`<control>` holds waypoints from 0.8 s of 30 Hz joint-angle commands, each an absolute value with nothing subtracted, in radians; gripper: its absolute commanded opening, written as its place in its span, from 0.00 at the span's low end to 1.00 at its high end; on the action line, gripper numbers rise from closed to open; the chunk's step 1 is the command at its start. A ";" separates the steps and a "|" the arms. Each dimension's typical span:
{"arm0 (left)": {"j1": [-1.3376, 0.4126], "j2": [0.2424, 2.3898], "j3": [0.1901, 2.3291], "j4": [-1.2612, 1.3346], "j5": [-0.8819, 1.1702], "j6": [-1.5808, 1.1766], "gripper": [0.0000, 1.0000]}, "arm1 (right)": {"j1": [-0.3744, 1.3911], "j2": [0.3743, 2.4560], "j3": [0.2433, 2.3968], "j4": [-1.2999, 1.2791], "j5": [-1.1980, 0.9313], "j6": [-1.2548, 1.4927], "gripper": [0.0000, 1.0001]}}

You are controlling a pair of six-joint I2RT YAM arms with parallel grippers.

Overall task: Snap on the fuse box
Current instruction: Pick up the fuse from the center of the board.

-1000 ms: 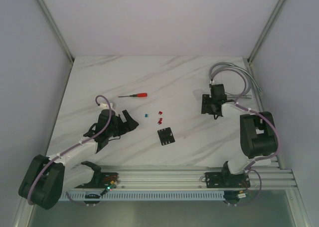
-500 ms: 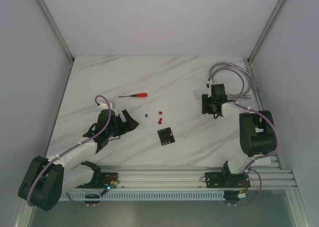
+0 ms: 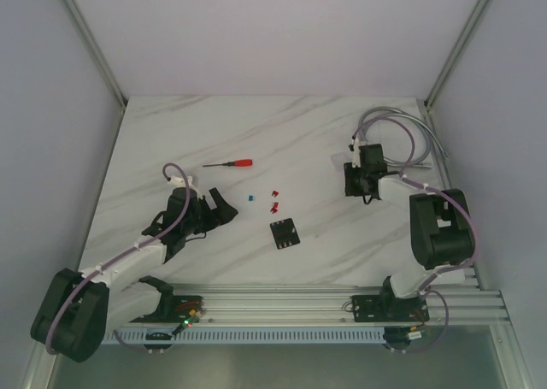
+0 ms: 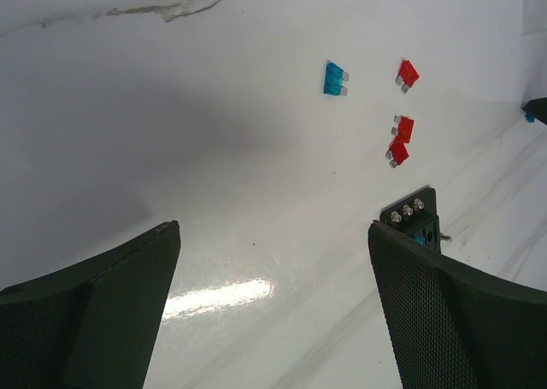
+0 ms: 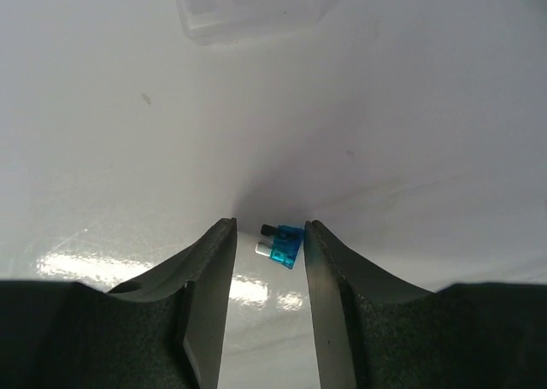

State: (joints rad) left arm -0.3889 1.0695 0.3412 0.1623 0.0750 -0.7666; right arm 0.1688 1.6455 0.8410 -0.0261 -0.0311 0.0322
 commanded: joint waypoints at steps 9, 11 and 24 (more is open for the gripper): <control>-0.384 1.072 0.365 0.150 0.090 -0.773 1.00 | 0.203 1.608 0.825 -0.207 -0.060 0.086 0.43; -0.383 1.072 0.365 0.150 0.091 -0.772 1.00 | 0.207 1.608 0.822 -0.208 -0.074 0.090 0.43; -0.384 1.072 0.368 0.150 0.095 -0.778 1.00 | 0.281 1.599 0.817 -0.201 -0.095 0.140 0.44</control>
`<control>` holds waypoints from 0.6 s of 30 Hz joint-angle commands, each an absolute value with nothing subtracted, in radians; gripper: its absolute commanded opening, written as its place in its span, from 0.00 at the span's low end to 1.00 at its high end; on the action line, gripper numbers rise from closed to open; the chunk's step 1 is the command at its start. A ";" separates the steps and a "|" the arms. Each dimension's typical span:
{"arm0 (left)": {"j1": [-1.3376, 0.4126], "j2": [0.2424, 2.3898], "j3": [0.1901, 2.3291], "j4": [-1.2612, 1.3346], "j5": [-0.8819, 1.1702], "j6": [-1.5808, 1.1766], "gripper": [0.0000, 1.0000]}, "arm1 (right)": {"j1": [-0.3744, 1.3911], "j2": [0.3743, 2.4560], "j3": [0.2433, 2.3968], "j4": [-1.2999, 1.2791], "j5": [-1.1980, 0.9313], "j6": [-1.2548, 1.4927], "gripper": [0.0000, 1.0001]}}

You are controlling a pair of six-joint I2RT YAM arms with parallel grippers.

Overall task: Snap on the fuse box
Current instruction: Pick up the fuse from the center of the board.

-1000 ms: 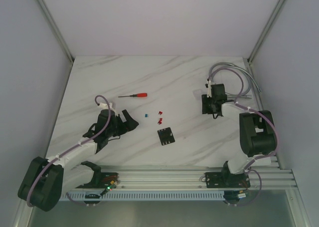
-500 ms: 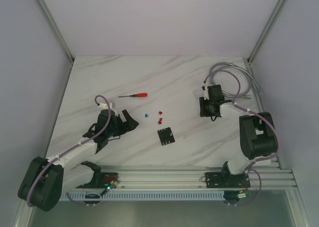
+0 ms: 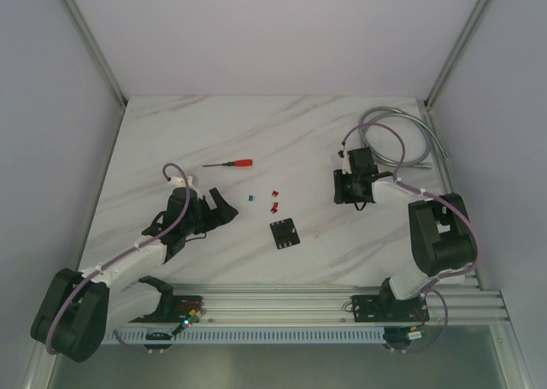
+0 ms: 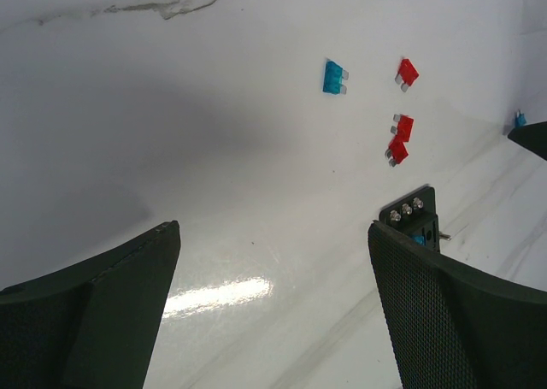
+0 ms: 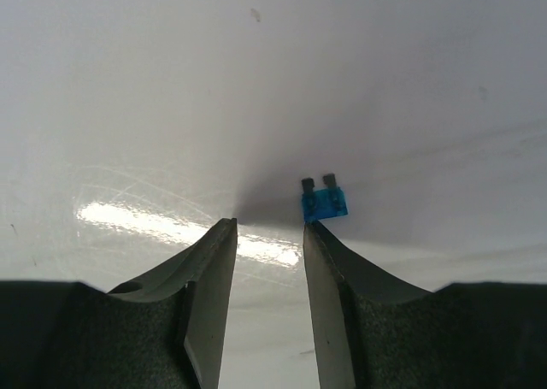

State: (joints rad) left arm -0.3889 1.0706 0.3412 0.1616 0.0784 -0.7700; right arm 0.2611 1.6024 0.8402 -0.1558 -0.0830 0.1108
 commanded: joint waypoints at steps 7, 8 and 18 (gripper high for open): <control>-0.384 1.064 0.362 0.150 0.095 -0.778 1.00 | 0.288 1.500 0.796 -0.176 0.022 0.104 0.45; -0.383 1.064 0.361 0.150 0.095 -0.778 1.00 | 0.284 1.494 0.796 -0.177 0.032 0.086 0.46; -0.383 1.057 0.357 0.150 0.100 -0.775 1.00 | 0.250 1.575 0.826 -0.141 -0.015 -0.044 0.50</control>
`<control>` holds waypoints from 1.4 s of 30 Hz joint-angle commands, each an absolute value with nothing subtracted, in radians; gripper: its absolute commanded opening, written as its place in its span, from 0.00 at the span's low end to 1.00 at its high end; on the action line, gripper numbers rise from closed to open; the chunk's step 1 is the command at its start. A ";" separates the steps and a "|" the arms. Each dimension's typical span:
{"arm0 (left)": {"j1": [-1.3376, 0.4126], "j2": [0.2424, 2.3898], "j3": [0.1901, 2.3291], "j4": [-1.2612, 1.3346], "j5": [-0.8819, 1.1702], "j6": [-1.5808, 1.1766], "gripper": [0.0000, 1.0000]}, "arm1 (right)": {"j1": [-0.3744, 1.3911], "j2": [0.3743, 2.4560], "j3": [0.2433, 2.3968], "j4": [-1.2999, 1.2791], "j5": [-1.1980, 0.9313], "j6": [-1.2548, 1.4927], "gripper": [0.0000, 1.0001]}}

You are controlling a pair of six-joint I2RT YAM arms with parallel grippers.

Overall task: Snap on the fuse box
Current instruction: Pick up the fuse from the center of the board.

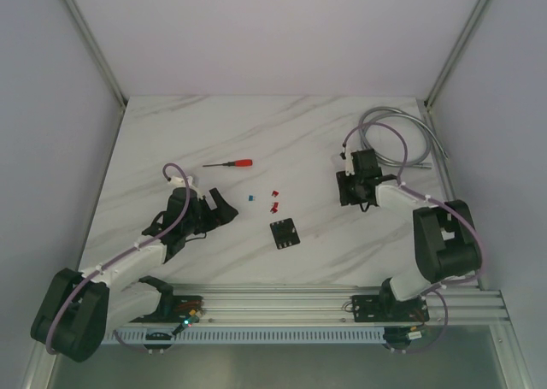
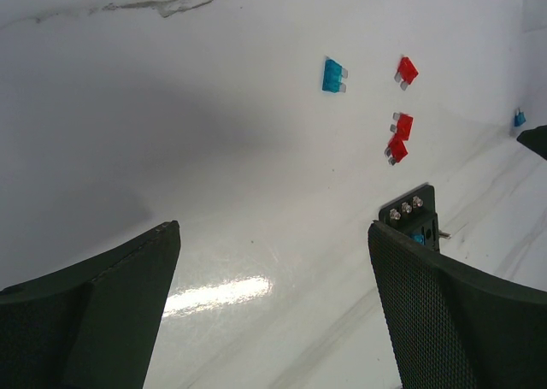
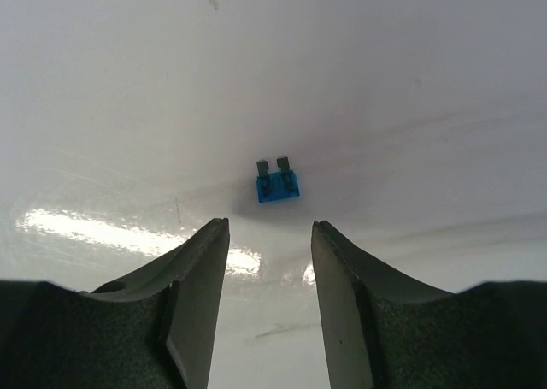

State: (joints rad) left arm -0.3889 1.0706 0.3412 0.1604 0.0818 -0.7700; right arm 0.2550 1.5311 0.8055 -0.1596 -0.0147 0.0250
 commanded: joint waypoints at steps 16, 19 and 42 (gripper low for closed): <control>-0.384 1.056 0.353 0.147 0.101 -0.772 1.00 | 0.229 1.618 0.820 -0.075 -0.091 -0.143 0.47; -0.384 1.057 0.353 0.148 0.101 -0.772 1.00 | 0.227 1.624 0.822 -0.080 -0.092 -0.146 0.44; -0.384 1.054 0.363 0.148 0.120 -0.777 1.00 | 0.237 1.608 0.820 -0.110 -0.129 -0.136 0.21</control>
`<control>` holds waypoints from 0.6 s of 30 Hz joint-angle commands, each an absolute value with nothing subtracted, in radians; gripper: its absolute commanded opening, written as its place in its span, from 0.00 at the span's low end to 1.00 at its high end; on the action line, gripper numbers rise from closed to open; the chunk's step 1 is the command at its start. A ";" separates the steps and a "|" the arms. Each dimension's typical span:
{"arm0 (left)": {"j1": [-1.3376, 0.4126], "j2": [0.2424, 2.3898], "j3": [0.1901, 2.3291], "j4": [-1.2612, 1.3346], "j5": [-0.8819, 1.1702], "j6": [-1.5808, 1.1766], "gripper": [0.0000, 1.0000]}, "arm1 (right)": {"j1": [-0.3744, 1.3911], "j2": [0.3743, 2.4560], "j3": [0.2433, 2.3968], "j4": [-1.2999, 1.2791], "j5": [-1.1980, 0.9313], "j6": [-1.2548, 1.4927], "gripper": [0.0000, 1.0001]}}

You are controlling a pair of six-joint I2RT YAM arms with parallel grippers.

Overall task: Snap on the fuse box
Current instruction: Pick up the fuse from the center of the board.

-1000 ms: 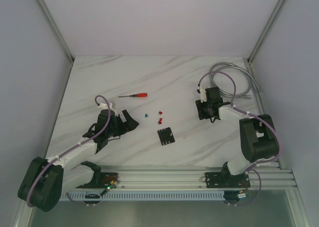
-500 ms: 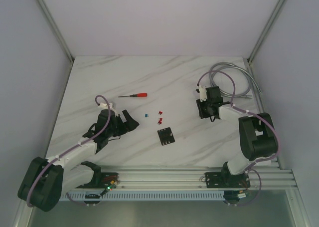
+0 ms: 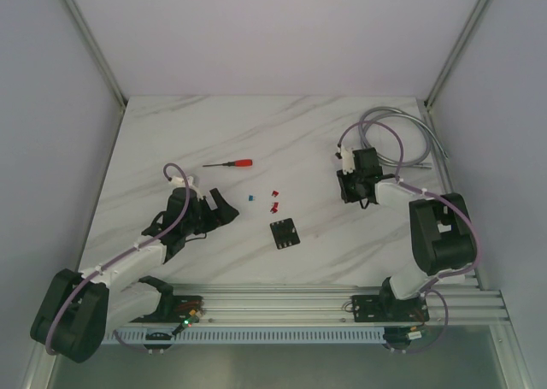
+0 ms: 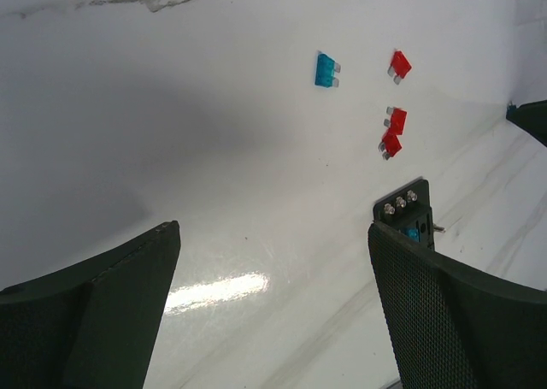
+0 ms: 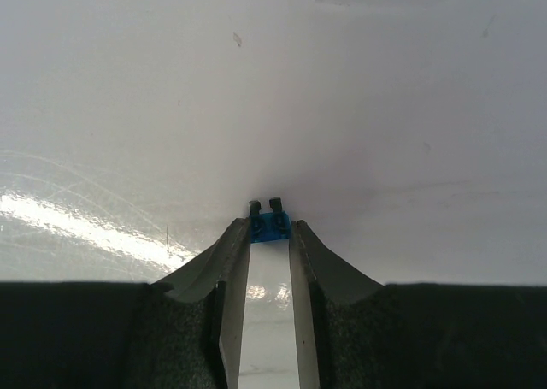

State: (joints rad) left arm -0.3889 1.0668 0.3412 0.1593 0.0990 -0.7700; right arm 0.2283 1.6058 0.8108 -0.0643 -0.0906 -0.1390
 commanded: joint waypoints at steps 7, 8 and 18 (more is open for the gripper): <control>-0.384 1.059 0.392 0.150 0.159 -0.792 1.00 | 0.311 1.549 0.805 -0.099 -0.149 -0.091 0.20; -0.384 1.058 0.398 0.151 0.169 -0.794 1.00 | 0.326 1.548 0.801 -0.095 -0.148 -0.081 0.20; -0.385 1.075 0.456 0.191 0.278 -0.839 1.00 | 0.494 1.453 0.799 -0.010 -0.179 0.007 0.20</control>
State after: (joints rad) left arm -0.3889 1.0672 0.4175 0.1562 0.2050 -0.8078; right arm 0.4431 1.4738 0.7986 -0.0563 -0.1452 -0.0380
